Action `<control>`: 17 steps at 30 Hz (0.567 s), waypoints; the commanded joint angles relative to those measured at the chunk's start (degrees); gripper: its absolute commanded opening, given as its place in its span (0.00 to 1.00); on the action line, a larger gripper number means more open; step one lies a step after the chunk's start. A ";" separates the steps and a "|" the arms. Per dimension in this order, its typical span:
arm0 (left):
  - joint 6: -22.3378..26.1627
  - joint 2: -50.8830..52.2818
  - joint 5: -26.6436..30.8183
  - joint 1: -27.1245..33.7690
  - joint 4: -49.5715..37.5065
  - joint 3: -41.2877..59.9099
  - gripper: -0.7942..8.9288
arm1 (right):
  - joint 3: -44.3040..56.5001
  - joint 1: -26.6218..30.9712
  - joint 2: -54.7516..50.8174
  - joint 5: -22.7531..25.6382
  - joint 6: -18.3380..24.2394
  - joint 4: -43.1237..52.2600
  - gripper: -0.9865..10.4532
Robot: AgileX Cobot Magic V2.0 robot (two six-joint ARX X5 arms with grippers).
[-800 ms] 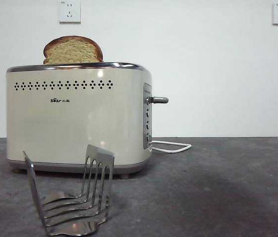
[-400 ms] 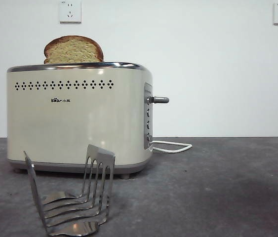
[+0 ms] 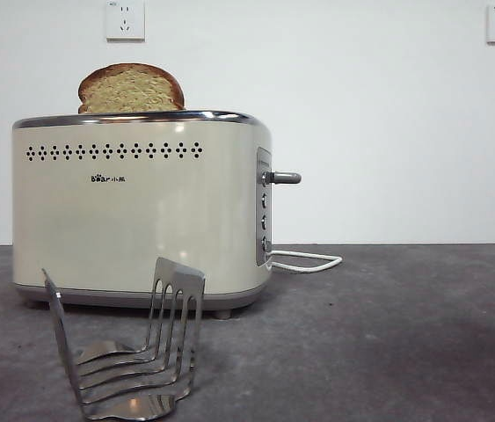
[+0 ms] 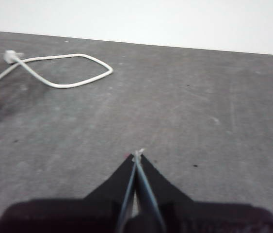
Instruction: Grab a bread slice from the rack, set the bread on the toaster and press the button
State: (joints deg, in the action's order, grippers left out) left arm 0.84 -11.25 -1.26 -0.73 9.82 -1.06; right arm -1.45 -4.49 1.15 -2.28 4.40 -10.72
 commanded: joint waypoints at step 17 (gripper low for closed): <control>-0.22 -0.02 -0.28 0.22 -0.42 0.61 0.11 | 0.63 0.07 -0.31 6.78 0.20 0.17 0.09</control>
State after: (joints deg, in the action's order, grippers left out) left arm 0.84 -11.25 -1.26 -0.73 9.82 -1.06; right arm -1.45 -4.49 1.10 4.54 4.54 -10.87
